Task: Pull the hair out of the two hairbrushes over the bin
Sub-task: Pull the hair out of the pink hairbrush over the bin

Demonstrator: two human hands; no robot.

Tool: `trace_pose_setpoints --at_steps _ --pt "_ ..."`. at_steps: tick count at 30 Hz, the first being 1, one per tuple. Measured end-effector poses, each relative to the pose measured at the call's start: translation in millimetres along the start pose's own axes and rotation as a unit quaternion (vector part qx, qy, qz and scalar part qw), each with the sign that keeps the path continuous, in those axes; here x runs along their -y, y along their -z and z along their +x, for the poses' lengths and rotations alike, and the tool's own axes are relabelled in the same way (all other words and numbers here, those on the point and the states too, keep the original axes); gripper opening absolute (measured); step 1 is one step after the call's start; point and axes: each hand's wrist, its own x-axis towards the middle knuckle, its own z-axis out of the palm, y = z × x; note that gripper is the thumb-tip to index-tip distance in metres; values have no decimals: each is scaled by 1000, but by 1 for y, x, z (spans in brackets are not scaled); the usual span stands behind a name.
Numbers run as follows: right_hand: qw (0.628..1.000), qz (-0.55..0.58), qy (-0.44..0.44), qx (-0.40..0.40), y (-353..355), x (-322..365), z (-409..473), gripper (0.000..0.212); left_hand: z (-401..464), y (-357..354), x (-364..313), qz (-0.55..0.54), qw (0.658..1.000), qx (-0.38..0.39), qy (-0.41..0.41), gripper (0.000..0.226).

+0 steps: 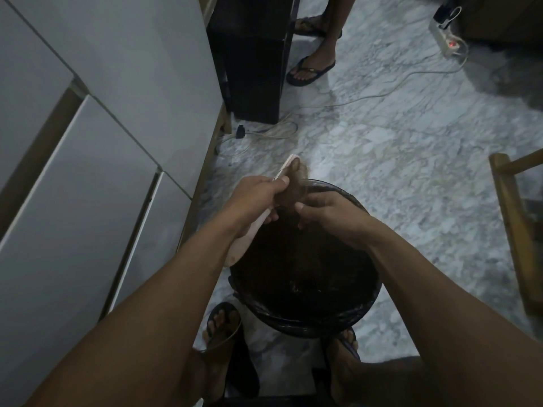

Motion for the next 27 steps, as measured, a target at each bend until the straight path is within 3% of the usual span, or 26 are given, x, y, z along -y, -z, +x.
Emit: trace_pose_setpoints --at_steps 4,10,19,22,25,27 --pt "998 -42 4 -37 7 -6 2 33 -1 3 -2 -58 998 -36 18 31" --pt "991 57 -42 -113 28 -4 -4 34 -1 10 -4 -69 994 -57 65 30" --pt "927 264 -83 -252 39 -8 9 30 -4 12 -8 106 993 -35 28 36" --pt "954 87 -87 -273 39 -18 12 27 -6 13 -8 180 983 -39 11 35" --pt "979 -74 -42 -184 35 -22 6 12 -7 12 -5 227 973 -42 -9 31" --pt "987 -83 24 -139 29 -19 1 32 -7 8 -3 239 970 -33 -23 31"
